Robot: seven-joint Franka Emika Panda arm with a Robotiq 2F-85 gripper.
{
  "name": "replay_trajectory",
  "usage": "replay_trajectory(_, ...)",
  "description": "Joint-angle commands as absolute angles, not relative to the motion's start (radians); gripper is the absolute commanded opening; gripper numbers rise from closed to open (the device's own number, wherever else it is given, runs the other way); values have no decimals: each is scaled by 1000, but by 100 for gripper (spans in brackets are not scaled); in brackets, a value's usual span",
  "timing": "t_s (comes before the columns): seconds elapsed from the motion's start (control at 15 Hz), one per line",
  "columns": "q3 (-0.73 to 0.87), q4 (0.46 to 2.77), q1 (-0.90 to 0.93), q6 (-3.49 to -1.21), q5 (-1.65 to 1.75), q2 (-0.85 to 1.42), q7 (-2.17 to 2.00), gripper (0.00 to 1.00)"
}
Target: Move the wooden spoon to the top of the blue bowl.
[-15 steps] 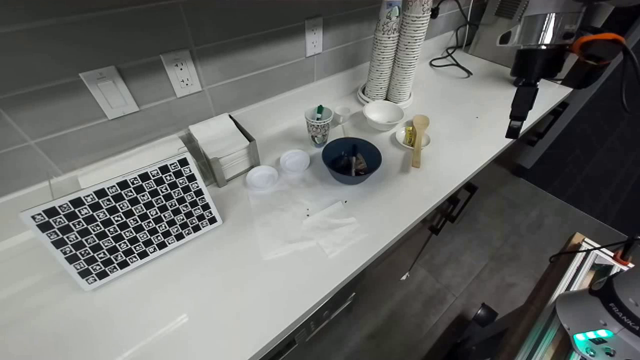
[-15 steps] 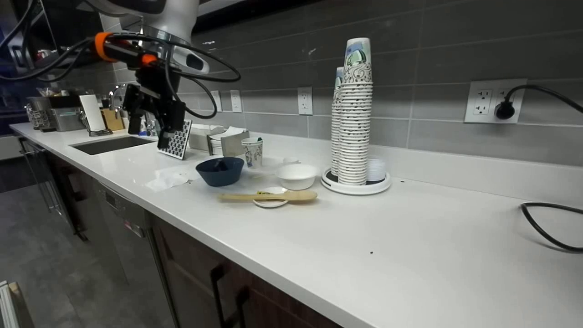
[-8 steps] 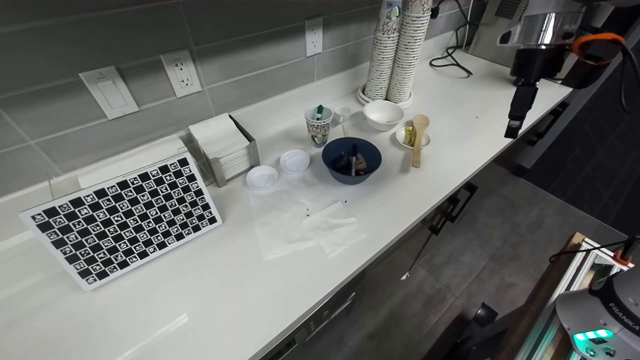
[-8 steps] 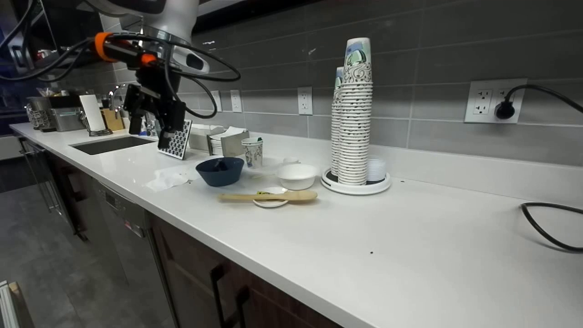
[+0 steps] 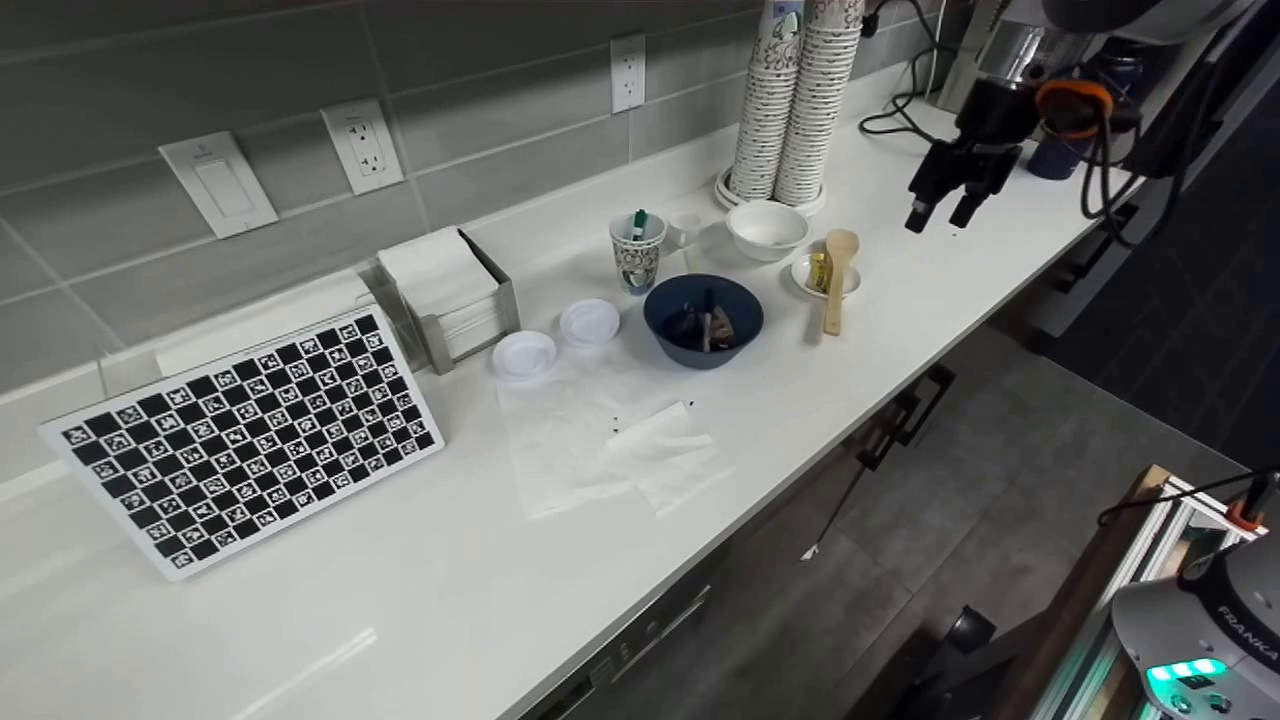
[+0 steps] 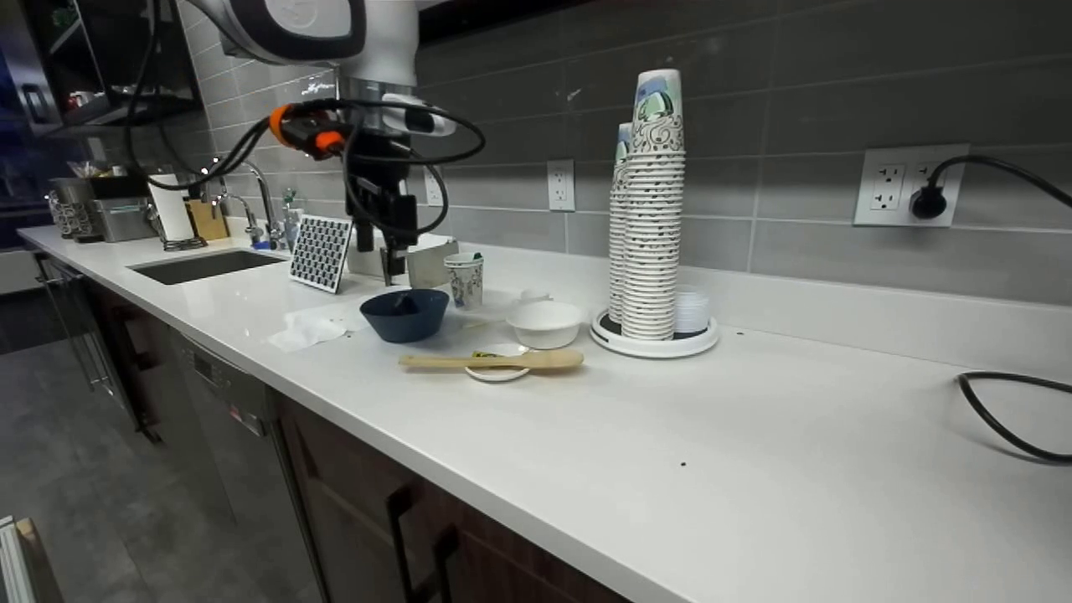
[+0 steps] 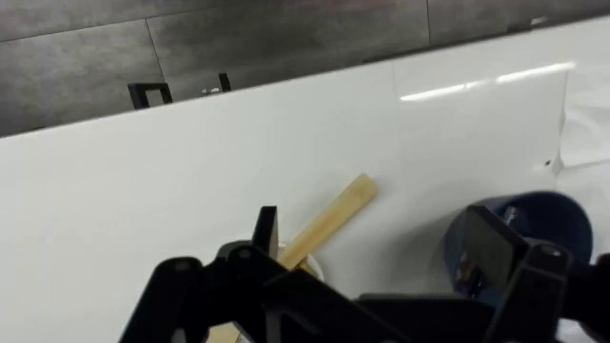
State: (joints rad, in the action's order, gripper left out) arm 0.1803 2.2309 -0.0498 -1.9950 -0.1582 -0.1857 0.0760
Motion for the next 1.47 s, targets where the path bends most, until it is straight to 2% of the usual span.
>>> replay_trajectory(0.0, 151, 2127, -78, -2120, -175, -37, -88, 100)
replay_trajectory(0.07, 157, 2193, -76, -2081, -165, -120, -5, 100)
replay_trajectory(0.33, 152, 2182, -78, -2090, -164, -92, -12, 100)
replay_trajectory(0.8, 137, 2137, -81, -2254, -93, 94, -394, 100)
replay_trajectory(0.87, 144, 2137, -83, -2329, -100, 115, -422, 100)
replay_trajectory(0.93, 139, 2173, -79, -2262, -112, 61, -347, 100)
replay_trajectory(1.13, 144, 2154, -81, -2325, -112, 113, -393, 100)
replay_trajectory(1.4, 157, 2150, -68, -2490, -78, 186, -559, 100)
